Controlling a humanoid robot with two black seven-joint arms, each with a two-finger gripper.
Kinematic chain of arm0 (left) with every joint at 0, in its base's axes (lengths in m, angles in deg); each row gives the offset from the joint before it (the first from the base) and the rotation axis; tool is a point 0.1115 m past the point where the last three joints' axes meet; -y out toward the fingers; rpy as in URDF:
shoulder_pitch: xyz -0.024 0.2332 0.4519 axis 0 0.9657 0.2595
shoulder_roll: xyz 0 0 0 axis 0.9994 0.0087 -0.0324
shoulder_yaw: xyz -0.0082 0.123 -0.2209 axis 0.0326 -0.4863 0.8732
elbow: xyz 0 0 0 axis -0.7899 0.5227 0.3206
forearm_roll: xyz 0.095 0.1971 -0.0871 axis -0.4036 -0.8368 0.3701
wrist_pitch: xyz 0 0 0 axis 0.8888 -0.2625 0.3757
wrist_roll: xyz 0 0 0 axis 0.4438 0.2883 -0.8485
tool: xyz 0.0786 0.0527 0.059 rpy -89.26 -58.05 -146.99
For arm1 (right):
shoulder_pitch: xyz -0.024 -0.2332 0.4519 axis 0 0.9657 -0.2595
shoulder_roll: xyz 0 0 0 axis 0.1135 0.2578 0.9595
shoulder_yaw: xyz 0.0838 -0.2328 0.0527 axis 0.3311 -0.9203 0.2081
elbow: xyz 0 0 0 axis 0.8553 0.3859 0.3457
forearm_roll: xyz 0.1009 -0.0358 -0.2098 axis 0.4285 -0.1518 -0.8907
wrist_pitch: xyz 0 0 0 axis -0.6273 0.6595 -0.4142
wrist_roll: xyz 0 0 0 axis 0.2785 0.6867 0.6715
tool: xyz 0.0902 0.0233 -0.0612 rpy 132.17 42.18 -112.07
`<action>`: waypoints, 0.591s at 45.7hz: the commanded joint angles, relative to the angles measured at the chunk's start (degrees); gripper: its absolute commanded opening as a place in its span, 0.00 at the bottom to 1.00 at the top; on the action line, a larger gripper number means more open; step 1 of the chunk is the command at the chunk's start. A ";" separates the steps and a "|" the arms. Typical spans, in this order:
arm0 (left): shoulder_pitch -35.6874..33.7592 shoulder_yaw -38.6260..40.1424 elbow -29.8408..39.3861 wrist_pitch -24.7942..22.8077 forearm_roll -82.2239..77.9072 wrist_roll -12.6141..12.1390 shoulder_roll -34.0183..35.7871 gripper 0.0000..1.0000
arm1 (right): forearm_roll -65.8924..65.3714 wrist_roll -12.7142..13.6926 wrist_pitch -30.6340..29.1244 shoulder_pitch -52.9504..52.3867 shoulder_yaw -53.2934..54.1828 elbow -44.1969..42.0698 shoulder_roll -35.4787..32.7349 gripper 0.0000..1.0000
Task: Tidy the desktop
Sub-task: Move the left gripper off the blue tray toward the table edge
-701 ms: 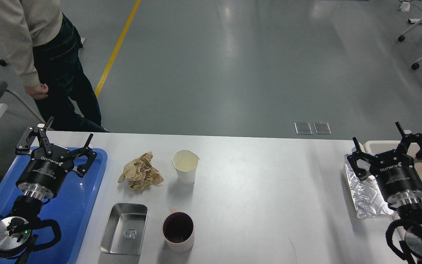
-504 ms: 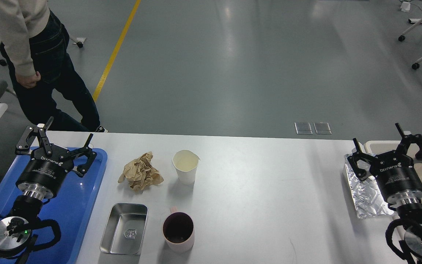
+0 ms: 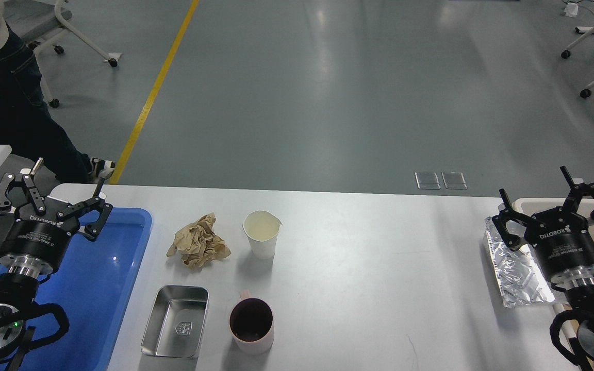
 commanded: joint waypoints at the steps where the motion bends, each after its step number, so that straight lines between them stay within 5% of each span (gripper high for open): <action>1: -0.53 2.35 -3.02 -2.56 0.00 -0.03 -3.25 0.96 | -0.01 -0.04 -0.31 0.14 0.07 0.00 0.32 1.00; 11: -0.79 0.95 -2.93 0.95 0.00 -0.12 -7.04 0.96 | -6.14 -3.02 -0.14 0.15 0.16 0.35 0.41 1.00; 19: -1.84 -4.58 -2.76 4.38 -3.77 0.23 -1.60 0.96 | -12.31 -5.40 -0.05 0.76 3.06 0.26 0.50 1.00; 27: -2.99 -12.31 -2.58 15.45 -12.74 0.85 6.23 0.96 | -12.14 -4.70 -0.31 1.11 2.63 0.17 0.50 1.00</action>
